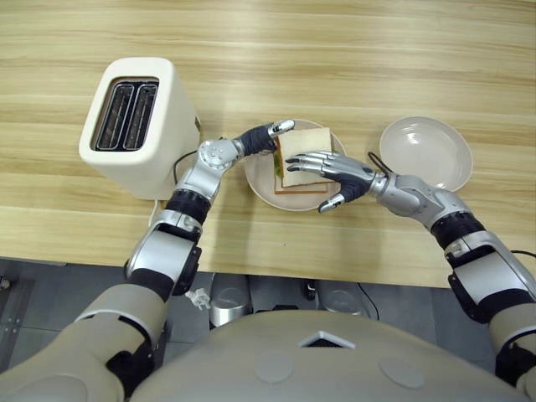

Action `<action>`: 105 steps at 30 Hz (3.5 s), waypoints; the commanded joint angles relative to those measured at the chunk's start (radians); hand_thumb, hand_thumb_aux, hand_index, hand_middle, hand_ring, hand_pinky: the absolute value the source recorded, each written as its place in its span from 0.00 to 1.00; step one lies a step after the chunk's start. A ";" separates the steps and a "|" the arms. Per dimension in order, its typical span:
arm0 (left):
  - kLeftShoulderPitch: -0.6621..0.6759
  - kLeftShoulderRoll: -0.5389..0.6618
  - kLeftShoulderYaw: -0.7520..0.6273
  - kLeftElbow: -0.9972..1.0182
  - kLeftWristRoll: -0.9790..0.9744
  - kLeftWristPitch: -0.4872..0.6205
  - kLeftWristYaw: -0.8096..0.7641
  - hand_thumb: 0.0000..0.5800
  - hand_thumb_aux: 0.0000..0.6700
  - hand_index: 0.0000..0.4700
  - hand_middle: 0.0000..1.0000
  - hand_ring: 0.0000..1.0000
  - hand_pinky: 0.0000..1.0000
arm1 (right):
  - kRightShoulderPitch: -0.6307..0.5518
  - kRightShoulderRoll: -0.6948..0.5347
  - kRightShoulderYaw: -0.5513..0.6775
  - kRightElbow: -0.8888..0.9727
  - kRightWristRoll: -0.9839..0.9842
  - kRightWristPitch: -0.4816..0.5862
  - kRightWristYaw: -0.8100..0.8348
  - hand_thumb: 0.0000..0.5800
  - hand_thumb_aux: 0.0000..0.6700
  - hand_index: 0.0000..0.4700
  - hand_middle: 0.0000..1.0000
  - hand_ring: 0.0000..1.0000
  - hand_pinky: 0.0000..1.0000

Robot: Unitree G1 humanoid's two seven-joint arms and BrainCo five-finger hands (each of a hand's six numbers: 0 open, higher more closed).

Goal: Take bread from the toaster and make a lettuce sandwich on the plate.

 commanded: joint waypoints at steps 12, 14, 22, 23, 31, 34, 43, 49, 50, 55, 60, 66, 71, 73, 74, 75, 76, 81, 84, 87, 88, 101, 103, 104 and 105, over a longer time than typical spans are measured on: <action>0.027 0.245 -0.112 -0.902 0.885 0.264 0.662 0.00 0.00 0.00 1.00 1.00 1.00 | 0.088 -0.026 -0.054 -0.035 0.070 0.031 0.144 0.00 0.00 0.00 0.00 0.00 0.00; 0.047 0.234 -0.080 -1.024 0.911 0.289 0.669 0.00 0.00 0.00 1.00 1.00 1.00 | 0.093 -0.025 -0.060 -0.038 0.076 0.033 0.155 0.00 0.00 0.00 0.00 0.00 0.00; 0.148 0.180 -0.088 -1.094 0.811 0.219 0.631 0.00 0.00 0.00 1.00 1.00 1.00 | 0.076 0.000 -0.132 -0.076 0.044 0.034 0.035 0.00 0.00 0.00 0.00 0.00 0.00; 0.169 0.177 -0.085 -1.086 0.777 0.202 0.622 0.00 0.00 0.00 1.00 1.00 1.00 | 0.072 0.007 -0.158 -0.092 0.057 0.017 0.006 0.00 0.00 0.00 0.00 0.00 0.00; 0.414 0.188 0.016 -1.208 0.347 0.053 0.475 1.00 1.00 0.98 1.00 1.00 1.00 | 0.117 0.043 -0.279 -0.225 0.463 -0.081 0.045 1.00 1.00 0.98 1.00 1.00 1.00; 0.492 0.272 0.040 -1.250 0.178 -0.022 0.340 1.00 1.00 0.98 1.00 1.00 1.00 | 0.155 0.026 -0.281 -0.289 0.612 -0.049 0.124 1.00 1.00 0.98 1.00 1.00 1.00; 0.731 0.527 0.023 -1.278 0.049 -0.050 0.030 1.00 1.00 0.98 1.00 1.00 1.00 | 0.306 -0.082 -0.082 -0.432 0.660 0.144 0.560 1.00 1.00 0.98 1.00 1.00 1.00; 0.756 0.534 -0.064 -1.184 0.174 -0.079 -0.006 1.00 1.00 0.98 1.00 1.00 1.00 | 0.334 -0.052 -0.068 -0.421 0.538 0.184 0.617 1.00 1.00 0.98 1.00 1.00 1.00; 0.746 0.530 -0.085 -1.156 0.204 -0.087 -0.006 1.00 1.00 0.98 1.00 1.00 1.00 | 0.335 -0.040 -0.066 -0.409 0.507 0.191 0.612 1.00 1.00 0.98 1.00 1.00 1.00; 0.668 0.488 -0.157 -0.985 0.325 -0.125 0.027 1.00 1.00 0.98 1.00 1.00 1.00 | 0.332 0.020 -0.061 -0.308 0.368 0.198 0.567 1.00 1.00 0.98 1.00 1.00 1.00; 0.535 0.416 -0.224 -0.759 0.468 -0.156 0.129 1.00 1.00 0.98 1.00 1.00 1.00 | 0.278 0.074 -0.057 -0.200 0.222 0.200 0.467 1.00 1.00 0.98 1.00 1.00 1.00; 0.378 0.317 -0.266 -0.511 0.530 -0.196 0.251 1.00 1.00 0.98 1.00 1.00 1.00 | 0.147 0.111 -0.050 -0.042 0.006 0.263 0.217 1.00 1.00 0.98 1.00 1.00 1.00; 0.238 0.253 -0.264 -0.312 0.552 -0.213 0.390 1.00 1.00 0.98 1.00 1.00 1.00 | 0.040 0.140 -0.042 0.073 -0.065 0.293 0.079 1.00 1.00 0.98 1.00 1.00 1.00; 0.177 0.230 -0.267 -0.217 0.557 -0.220 0.447 1.00 1.00 0.98 1.00 1.00 1.00 | -0.004 0.151 -0.043 0.125 -0.078 0.295 0.031 1.00 1.00 0.98 1.00 1.00 1.00; 0.144 0.219 -0.270 -0.163 0.564 -0.222 0.483 1.00 1.00 0.98 1.00 1.00 1.00 | -0.029 0.160 -0.046 0.157 -0.080 0.296 0.010 1.00 1.00 0.98 1.00 1.00 1.00; 0.110 0.209 -0.275 -0.106 0.575 -0.222 0.523 1.00 1.00 0.98 1.00 1.00 1.00 | -0.053 0.167 -0.047 0.187 -0.083 0.298 -0.014 1.00 1.00 0.98 1.00 1.00 1.00; 0.078 0.200 -0.281 -0.053 0.590 -0.219 0.567 1.00 1.00 0.98 1.00 1.00 1.00 | -0.072 0.173 -0.045 0.210 -0.089 0.301 -0.036 1.00 1.00 0.98 1.00 1.00 1.00; -0.078 0.150 -0.302 0.237 0.630 -0.209 0.812 1.00 1.00 0.98 1.00 1.00 1.00 | -0.127 0.197 -0.046 0.286 -0.091 0.297 -0.131 1.00 1.00 0.98 1.00 1.00 1.00; -0.096 0.136 -0.292 0.298 0.607 -0.252 0.880 1.00 1.00 0.98 1.00 1.00 1.00 | -0.130 0.205 -0.043 0.303 -0.087 0.278 -0.162 1.00 1.00 0.98 1.00 1.00 1.00; -0.077 0.148 -0.273 0.277 0.577 -0.306 0.919 1.00 1.00 0.98 1.00 1.00 1.00 | -0.112 0.189 -0.046 0.291 -0.091 0.221 -0.232 1.00 1.00 0.98 1.00 1.00 1.00; -0.070 0.158 -0.262 0.261 0.563 -0.321 0.928 1.00 1.00 0.98 1.00 1.00 1.00 | -0.102 0.181 -0.053 0.284 -0.086 0.189 -0.258 1.00 1.00 0.98 0.98 0.98 0.98; 0.400 0.141 0.115 -0.725 -0.134 -0.367 0.711 0.00 0.00 0.00 0.00 0.00 0.00 | 0.044 0.227 -0.263 0.117 0.208 -0.169 -0.429 0.00 0.00 0.00 0.00 0.00 0.00; 0.451 0.093 0.130 -0.787 -0.236 -0.348 0.666 0.00 0.00 0.00 0.00 0.00 0.00 | 0.060 0.274 -0.284 0.111 0.297 -0.175 -0.388 0.00 0.00 0.00 0.00 0.00 0.00; 0.471 0.074 0.131 -0.802 -0.265 -0.347 0.643 0.00 0.00 0.00 0.00 0.00 0.00 | 0.065 0.296 -0.291 0.110 0.349 -0.174 -0.356 0.00 0.00 0.00 0.00 0.00 0.00; 0.488 0.061 0.131 -0.807 -0.277 -0.348 0.625 0.00 0.00 0.00 0.00 0.00 0.00 | 0.069 0.316 -0.297 0.108 0.394 -0.170 -0.328 0.00 0.00 0.00 0.00 0.00 0.00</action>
